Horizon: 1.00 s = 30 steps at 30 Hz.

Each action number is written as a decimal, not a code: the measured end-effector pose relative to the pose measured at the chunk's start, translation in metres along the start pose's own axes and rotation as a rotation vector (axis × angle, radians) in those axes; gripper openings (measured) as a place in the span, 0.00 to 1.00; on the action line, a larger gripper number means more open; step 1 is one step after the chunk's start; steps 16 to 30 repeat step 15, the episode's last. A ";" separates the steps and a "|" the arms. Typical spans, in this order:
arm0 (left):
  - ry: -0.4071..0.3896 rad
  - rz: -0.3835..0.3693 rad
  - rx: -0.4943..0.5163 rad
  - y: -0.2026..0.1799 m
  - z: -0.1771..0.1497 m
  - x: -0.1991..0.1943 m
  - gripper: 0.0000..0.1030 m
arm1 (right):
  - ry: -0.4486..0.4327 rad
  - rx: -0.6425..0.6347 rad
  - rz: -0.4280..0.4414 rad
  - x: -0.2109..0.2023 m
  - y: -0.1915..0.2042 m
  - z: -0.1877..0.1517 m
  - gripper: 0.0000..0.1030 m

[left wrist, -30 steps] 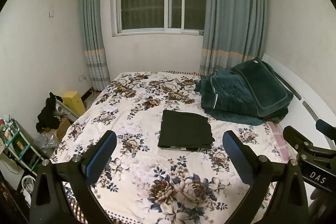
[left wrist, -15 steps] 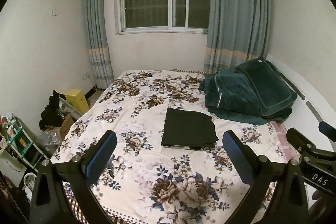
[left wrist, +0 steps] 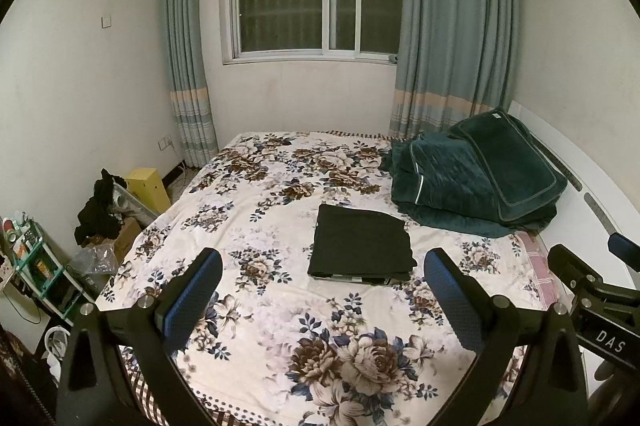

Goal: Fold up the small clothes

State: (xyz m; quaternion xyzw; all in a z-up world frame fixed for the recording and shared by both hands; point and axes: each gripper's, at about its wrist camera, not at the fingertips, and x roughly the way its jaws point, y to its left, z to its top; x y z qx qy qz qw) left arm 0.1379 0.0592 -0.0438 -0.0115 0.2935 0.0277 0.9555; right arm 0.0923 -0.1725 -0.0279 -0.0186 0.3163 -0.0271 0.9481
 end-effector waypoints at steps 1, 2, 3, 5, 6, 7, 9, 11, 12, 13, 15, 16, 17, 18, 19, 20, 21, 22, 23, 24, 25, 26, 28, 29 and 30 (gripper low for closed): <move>0.001 0.000 0.000 0.000 0.000 0.001 1.00 | 0.000 0.001 0.000 0.000 0.001 0.000 1.00; 0.001 -0.002 -0.001 0.000 0.000 0.001 1.00 | 0.000 0.000 0.002 0.000 0.001 0.000 1.00; 0.001 -0.002 -0.001 0.000 0.000 0.001 1.00 | -0.001 -0.001 0.003 0.001 0.001 0.000 1.00; -0.001 -0.002 0.002 0.001 0.000 0.000 1.00 | 0.000 -0.002 0.002 0.001 0.001 0.000 1.00; 0.000 -0.003 0.002 0.001 0.000 0.001 1.00 | 0.000 -0.003 0.001 0.000 0.000 0.000 1.00; 0.001 -0.002 0.002 0.001 0.000 0.001 1.00 | 0.000 -0.003 0.002 0.000 0.000 -0.001 1.00; 0.002 -0.003 0.001 0.001 0.000 0.001 1.00 | -0.001 0.000 0.002 0.000 0.001 -0.001 1.00; 0.002 -0.002 0.000 0.001 0.000 0.001 1.00 | -0.001 -0.001 0.001 0.000 0.001 -0.002 1.00; 0.002 0.002 -0.003 0.002 0.000 0.000 1.00 | 0.000 0.003 0.001 -0.001 0.000 -0.002 1.00; -0.003 -0.004 -0.005 0.003 0.000 0.000 1.00 | 0.000 0.003 -0.001 -0.001 0.000 -0.002 1.00; -0.010 -0.008 -0.015 0.004 -0.001 -0.002 1.00 | 0.002 0.002 -0.002 -0.001 0.001 -0.003 1.00; -0.010 -0.008 -0.015 0.004 -0.001 -0.002 1.00 | 0.002 0.002 -0.002 -0.001 0.001 -0.003 1.00; -0.010 -0.008 -0.015 0.004 -0.001 -0.002 1.00 | 0.002 0.002 -0.002 -0.001 0.001 -0.003 1.00; -0.010 -0.008 -0.015 0.004 -0.001 -0.002 1.00 | 0.002 0.002 -0.002 -0.001 0.001 -0.003 1.00; -0.010 -0.008 -0.015 0.004 -0.001 -0.002 1.00 | 0.002 0.002 -0.002 -0.001 0.001 -0.003 1.00; -0.010 -0.008 -0.015 0.004 -0.001 -0.002 1.00 | 0.002 0.002 -0.002 -0.001 0.001 -0.003 1.00; -0.010 -0.008 -0.015 0.004 -0.001 -0.002 1.00 | 0.002 0.002 -0.002 -0.001 0.001 -0.003 1.00; -0.010 -0.008 -0.015 0.004 -0.001 -0.002 1.00 | 0.002 0.002 -0.002 -0.001 0.001 -0.003 1.00; -0.010 -0.008 -0.015 0.004 -0.001 -0.002 1.00 | 0.002 0.002 -0.002 -0.001 0.001 -0.003 1.00; -0.010 -0.008 -0.015 0.004 -0.001 -0.002 1.00 | 0.002 0.002 -0.002 -0.001 0.001 -0.003 1.00; -0.010 -0.008 -0.015 0.004 -0.001 -0.002 1.00 | 0.002 0.002 -0.002 -0.001 0.001 -0.003 1.00; -0.010 -0.008 -0.015 0.004 -0.001 -0.002 1.00 | 0.002 0.002 -0.002 -0.001 0.001 -0.003 1.00; -0.010 -0.008 -0.015 0.004 -0.001 -0.002 1.00 | 0.002 0.002 -0.002 -0.001 0.001 -0.003 1.00; -0.010 -0.008 -0.015 0.004 -0.001 -0.002 1.00 | 0.002 0.002 -0.002 -0.001 0.001 -0.003 1.00; -0.010 -0.008 -0.015 0.004 -0.001 -0.002 1.00 | 0.002 0.002 -0.002 -0.001 0.001 -0.003 1.00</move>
